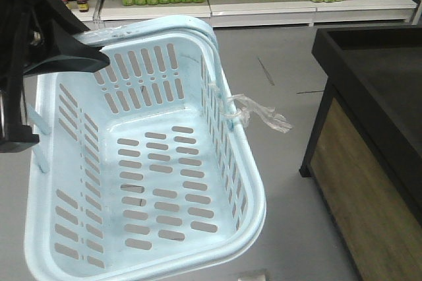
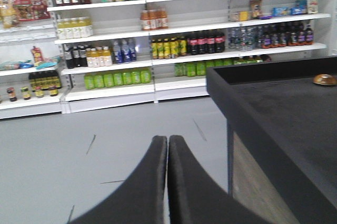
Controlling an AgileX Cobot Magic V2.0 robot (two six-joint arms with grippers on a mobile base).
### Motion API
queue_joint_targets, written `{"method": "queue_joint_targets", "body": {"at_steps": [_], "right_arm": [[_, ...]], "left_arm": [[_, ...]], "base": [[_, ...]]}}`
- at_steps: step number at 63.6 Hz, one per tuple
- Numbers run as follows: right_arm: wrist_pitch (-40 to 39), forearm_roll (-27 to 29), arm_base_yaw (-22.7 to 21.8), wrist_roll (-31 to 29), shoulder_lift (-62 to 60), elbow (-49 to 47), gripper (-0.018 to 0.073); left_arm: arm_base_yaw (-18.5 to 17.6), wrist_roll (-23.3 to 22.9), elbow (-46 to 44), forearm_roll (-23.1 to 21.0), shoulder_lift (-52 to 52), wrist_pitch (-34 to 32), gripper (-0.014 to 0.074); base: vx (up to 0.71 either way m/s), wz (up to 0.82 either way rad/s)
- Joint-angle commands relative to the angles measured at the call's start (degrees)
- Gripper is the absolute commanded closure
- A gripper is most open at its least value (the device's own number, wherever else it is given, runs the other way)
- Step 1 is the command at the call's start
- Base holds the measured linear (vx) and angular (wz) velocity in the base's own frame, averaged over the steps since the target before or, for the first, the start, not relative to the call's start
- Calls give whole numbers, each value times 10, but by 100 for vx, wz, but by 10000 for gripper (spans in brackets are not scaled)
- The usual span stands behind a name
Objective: Pick three apples into basket with both arms
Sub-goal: 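Drive the base toward the drink shelves carrying the basket in the left gripper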
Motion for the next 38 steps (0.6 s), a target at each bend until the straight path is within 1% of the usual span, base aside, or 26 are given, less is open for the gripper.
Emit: {"method": "queue_joint_targets", "body": {"at_steps": [1, 19, 38], "right_arm": [[-43, -6, -4, 1, -6, 8, 568], [-43, -6, -4, 1, -6, 8, 568], [-43, -6, -4, 1, -6, 8, 568]], "left_arm": [[-2, -7, -19, -1, -14, -28, 603], [-2, -7, -19, -1, -14, -28, 603], [-2, -7, -19, -1, -14, -28, 603]], "base": [[10, 29], [9, 24], [9, 14]]}}
